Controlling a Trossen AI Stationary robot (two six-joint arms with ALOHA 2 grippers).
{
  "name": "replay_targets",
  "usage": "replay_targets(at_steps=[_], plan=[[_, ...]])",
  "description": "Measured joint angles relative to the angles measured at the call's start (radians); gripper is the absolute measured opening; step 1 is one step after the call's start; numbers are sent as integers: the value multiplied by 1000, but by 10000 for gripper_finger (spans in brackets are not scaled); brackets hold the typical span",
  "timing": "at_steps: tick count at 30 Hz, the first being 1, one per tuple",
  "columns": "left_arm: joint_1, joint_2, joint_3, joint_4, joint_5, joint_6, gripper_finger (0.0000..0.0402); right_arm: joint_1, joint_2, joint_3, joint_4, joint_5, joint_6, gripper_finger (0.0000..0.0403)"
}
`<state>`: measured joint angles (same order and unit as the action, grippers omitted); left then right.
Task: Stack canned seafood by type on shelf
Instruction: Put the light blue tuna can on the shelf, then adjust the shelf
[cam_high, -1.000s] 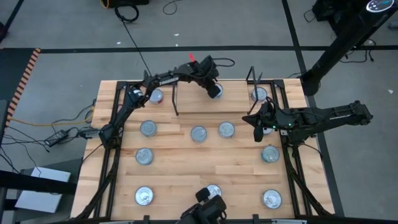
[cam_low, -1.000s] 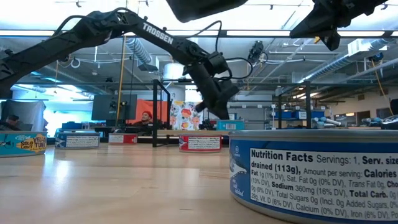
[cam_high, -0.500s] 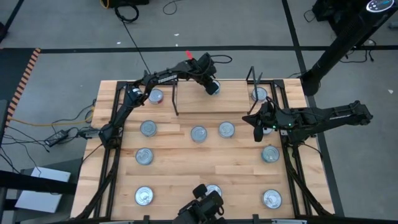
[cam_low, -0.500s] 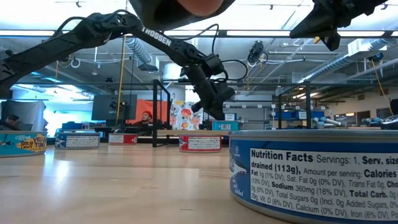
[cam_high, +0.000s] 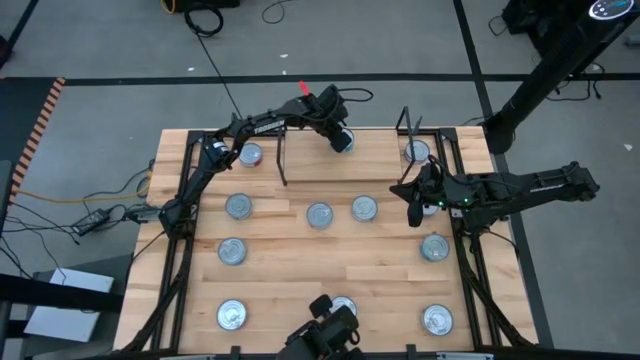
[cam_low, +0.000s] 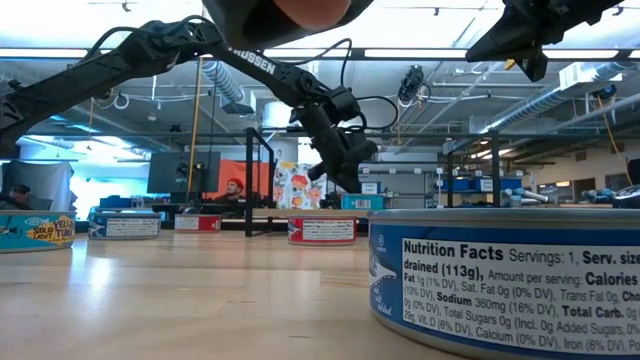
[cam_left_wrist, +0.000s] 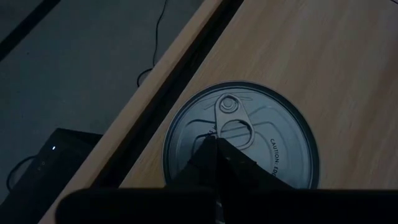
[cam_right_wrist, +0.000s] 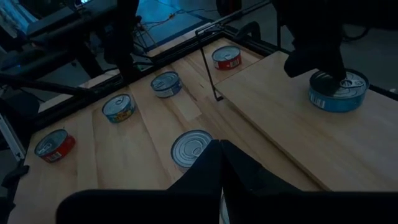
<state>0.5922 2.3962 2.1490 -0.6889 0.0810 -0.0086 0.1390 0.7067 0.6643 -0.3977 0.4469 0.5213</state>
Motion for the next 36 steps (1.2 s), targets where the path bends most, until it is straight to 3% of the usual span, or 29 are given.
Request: replay_targets(at_steps=[12, 29, 36], plan=[[3, 2, 0, 21, -5, -6, 5, -1, 0, 0, 1, 8, 2, 16], [2, -1, 163, -109, 3, 2, 5, -39, -31, 13, 71, -27, -32, 12], [-28, -16, 165, -24, 68, -75, 2, -50, -83, 156, -121, -29, -80, 12]])
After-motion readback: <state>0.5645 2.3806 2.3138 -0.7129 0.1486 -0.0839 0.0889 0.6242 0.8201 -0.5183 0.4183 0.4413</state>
